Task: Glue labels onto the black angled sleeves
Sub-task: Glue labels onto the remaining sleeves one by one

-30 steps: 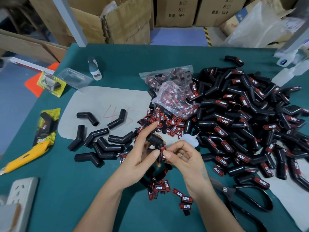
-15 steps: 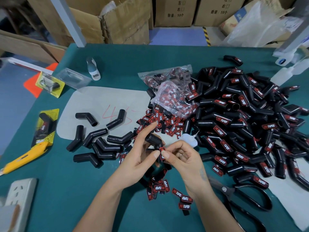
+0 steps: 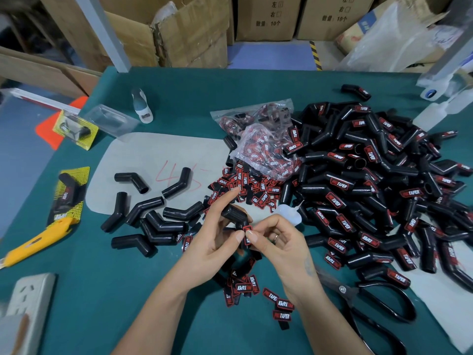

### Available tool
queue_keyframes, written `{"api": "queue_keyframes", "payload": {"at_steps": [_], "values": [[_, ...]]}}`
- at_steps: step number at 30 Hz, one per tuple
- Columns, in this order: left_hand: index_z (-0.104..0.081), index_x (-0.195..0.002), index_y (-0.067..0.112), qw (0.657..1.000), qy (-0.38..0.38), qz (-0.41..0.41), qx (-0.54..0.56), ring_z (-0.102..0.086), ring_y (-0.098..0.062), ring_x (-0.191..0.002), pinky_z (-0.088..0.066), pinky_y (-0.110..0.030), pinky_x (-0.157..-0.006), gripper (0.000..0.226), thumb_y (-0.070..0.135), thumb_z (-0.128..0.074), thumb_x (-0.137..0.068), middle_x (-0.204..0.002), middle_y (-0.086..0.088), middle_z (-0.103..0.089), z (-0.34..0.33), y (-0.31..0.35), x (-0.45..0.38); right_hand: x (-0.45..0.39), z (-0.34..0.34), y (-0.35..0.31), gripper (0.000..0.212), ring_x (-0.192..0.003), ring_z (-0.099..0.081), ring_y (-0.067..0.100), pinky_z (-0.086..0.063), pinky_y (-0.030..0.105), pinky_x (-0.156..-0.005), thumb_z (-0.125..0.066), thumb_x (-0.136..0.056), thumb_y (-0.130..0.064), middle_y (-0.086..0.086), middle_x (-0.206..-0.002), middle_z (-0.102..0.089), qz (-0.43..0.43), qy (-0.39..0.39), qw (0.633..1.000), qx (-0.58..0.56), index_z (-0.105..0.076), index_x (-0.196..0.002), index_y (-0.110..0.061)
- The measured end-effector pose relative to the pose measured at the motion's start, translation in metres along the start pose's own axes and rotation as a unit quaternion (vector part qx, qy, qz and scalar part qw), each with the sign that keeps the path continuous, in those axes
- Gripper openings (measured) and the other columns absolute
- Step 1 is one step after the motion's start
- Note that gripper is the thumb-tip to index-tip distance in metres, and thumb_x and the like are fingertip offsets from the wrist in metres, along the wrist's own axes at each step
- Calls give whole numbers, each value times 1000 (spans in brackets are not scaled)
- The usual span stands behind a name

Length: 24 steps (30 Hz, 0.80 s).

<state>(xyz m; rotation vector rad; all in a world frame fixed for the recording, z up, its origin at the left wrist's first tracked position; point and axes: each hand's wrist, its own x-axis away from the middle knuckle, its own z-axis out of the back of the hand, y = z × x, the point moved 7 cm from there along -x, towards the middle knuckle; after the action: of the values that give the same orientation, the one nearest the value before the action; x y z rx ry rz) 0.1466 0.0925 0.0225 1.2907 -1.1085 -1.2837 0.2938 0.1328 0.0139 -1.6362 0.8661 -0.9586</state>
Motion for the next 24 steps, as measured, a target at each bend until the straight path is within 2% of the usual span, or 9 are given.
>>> {"api": "queue_keyframes", "payload": {"at_steps": [4,8,12,15,17,20,22,24], "values": [[-29,-160,45,1000,2,-4,5,-61,-18,-108,-56,-30,-86,67,17,-56,-105,-122,7,-63,0,1,-1,0,-1,-2,15,-87,-65,12,-52,31,-87,-83,-81,-35,-1,-87,-74,11,-3,1000,8,-72,-85,-25],[-30,-158,48,1000,6,2,12,-62,-14,-108,-54,-26,-92,70,15,-56,-103,-122,8,-65,-1,1,-1,0,0,-2,17,-88,-64,12,-51,35,-89,-83,-82,-37,-1,-87,-73,16,2,1000,15,-72,-86,-25],[-21,-160,55,998,28,-13,47,-62,-15,-107,-52,-27,-96,81,10,-57,-102,-118,3,-65,-1,5,-4,0,0,-5,16,-87,-64,7,-53,27,-83,-81,-82,-38,-9,-85,-68,30,13,999,12,-71,-90,-29],[-19,-160,55,991,91,-17,96,-64,-23,-106,-52,-37,-99,86,6,-60,-102,-117,-6,-68,6,6,-6,3,0,-7,15,-90,-70,20,-59,39,-87,-77,-87,-37,-5,-89,-69,50,30,998,1,-69,-95,-28],[-21,-161,52,979,140,-5,146,-65,-30,-104,-56,-45,-91,87,9,-66,-99,-117,-11,-68,9,4,-6,6,0,-7,13,-93,-71,30,-58,44,-90,-73,-88,-42,-2,-92,-69,53,47,997,20,-68,-94,-32],[-26,-161,50,959,186,2,213,-69,-29,-102,-61,-45,-84,87,6,-66,-98,-107,-10,-70,11,2,-6,6,-1,-3,6,-86,-75,21,-56,24,-81,-69,-91,-44,-8,-92,-71,42,61,997,33,-70,-91,-38],[-28,-160,50,952,197,4,234,-70,-31,-104,-61,-44,-87,86,10,-68,-96,-114,-17,-68,11,1,-5,5,-2,-3,10,-86,-74,17,-56,22,-79,-67,-95,-34,-10,-97,-72,44,68,996,29,-75,-94,-40],[-27,-161,48,951,198,4,236,-70,-30,-104,-58,-40,-91,86,10,-68,-96,-118,-17,-69,8,2,-4,4,-3,-2,17,-88,-71,16,-57,21,-79,-67,-96,-29,-11,-100,-70,47,69,996,19,-80,-98,-40]]}}
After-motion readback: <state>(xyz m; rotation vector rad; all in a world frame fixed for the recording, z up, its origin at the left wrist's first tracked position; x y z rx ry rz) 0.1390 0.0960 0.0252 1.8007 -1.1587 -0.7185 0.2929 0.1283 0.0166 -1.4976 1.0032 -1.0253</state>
